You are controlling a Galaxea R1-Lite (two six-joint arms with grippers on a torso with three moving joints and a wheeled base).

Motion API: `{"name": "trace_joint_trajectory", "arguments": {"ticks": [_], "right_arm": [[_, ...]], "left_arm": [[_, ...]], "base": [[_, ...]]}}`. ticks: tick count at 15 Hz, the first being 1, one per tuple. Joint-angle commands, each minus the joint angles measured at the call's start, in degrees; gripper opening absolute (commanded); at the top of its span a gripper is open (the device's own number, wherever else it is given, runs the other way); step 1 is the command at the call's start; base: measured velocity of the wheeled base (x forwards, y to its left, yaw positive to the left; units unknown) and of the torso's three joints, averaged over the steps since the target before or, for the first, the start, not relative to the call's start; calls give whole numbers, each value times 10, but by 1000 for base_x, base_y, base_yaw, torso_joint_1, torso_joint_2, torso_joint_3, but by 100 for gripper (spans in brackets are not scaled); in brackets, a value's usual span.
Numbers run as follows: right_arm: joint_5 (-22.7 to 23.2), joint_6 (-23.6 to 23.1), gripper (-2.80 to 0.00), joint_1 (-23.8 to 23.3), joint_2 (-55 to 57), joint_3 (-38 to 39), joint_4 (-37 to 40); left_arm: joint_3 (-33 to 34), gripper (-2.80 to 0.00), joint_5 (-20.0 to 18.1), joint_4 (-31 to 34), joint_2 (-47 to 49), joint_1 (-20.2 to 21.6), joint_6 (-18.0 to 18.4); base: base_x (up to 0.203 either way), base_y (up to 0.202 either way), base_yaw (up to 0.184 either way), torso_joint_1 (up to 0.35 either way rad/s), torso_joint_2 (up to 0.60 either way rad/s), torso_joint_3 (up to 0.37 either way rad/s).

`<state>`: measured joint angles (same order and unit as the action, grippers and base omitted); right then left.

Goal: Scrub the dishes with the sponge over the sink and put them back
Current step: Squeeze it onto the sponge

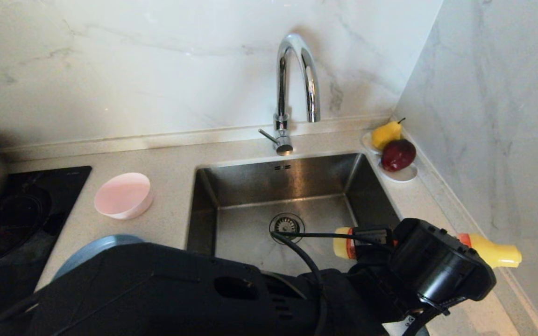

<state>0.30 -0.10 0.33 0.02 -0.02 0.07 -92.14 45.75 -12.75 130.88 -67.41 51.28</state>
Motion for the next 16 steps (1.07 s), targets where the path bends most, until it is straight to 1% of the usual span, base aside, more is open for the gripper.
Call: {"name": "trace_joint_trajectory", "arguments": {"ticks": [1,2,4,7,10,11,14,16], "right_arm": [[0,0,-280,0,0,-1,-1],[0,0,-280,0,0,0,0],[0,0,-280,0,0,0,0],[0,0,-280,0,0,0,-1],[0,0,-280,1,0,0,0],[0,0,-280,0,0,0,0],[0,0,-280,0,0,0,0],[0,0,-280,0,0,0,0]], "left_arm": [[-2,-280,42,0,19,0,15],[-4,-280,53,0,26,0,16],[-9,-280,60,-1,43,0,15],[-27,-280,94,0,70,0,16],[-52,-280,106,2,90,0,20],[-53,-280,118,2,94,0,23],[-58,-280,137,3,109,0,25],[-72,-280,155,4,119,0,26]], "base": [[0,0,0,0,0,0],[0,0,0,0,0,0],[0,0,0,0,0,0],[0,0,0,0,0,0],[0,0,0,0,0,0],[0,0,0,0,0,0],[0,0,0,0,0,0],[0,0,0,0,0,0]]}}
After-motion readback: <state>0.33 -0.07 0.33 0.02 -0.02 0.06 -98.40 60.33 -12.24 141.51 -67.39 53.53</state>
